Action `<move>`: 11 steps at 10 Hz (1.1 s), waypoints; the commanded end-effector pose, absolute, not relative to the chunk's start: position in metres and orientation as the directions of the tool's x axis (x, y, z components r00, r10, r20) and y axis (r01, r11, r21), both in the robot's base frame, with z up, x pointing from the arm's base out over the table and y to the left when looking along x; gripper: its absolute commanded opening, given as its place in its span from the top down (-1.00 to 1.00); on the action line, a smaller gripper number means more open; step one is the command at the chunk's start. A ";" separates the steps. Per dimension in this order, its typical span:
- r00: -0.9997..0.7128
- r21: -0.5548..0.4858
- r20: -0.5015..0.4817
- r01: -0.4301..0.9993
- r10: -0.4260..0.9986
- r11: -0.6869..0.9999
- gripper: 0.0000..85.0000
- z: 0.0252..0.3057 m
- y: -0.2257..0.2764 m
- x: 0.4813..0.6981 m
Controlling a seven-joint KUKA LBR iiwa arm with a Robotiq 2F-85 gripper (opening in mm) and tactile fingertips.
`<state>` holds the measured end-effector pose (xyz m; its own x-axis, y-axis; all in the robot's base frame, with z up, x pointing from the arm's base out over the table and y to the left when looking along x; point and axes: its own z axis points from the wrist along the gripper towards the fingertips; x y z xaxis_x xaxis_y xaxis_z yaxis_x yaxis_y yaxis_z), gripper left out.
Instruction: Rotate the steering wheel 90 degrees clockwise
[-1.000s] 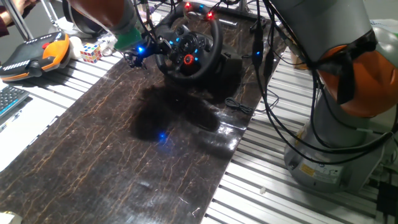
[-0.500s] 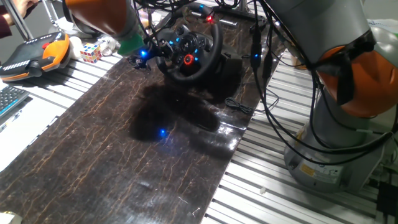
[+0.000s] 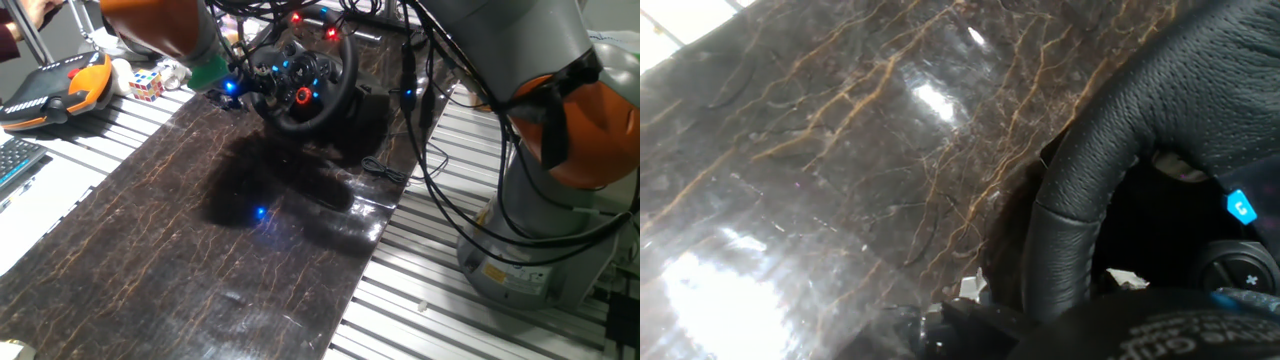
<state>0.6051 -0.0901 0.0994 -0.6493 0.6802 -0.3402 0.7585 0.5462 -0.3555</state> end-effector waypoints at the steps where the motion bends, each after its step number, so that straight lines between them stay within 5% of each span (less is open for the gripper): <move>1: -0.652 -0.358 -0.340 0.756 0.678 0.547 -0.28 0.100 -0.089 0.605; 5: -0.661 -0.364 -0.333 0.748 0.673 0.555 -0.23 0.101 -0.085 0.600; 8: -0.676 -0.368 -0.318 0.734 0.664 0.571 0.43 0.102 -0.086 0.599; 11: -0.670 -0.364 -0.322 0.740 0.669 0.565 0.47 0.103 -0.086 0.599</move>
<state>0.5985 -0.0862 0.1031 -0.6691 0.6692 -0.3232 0.7406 0.5650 -0.3636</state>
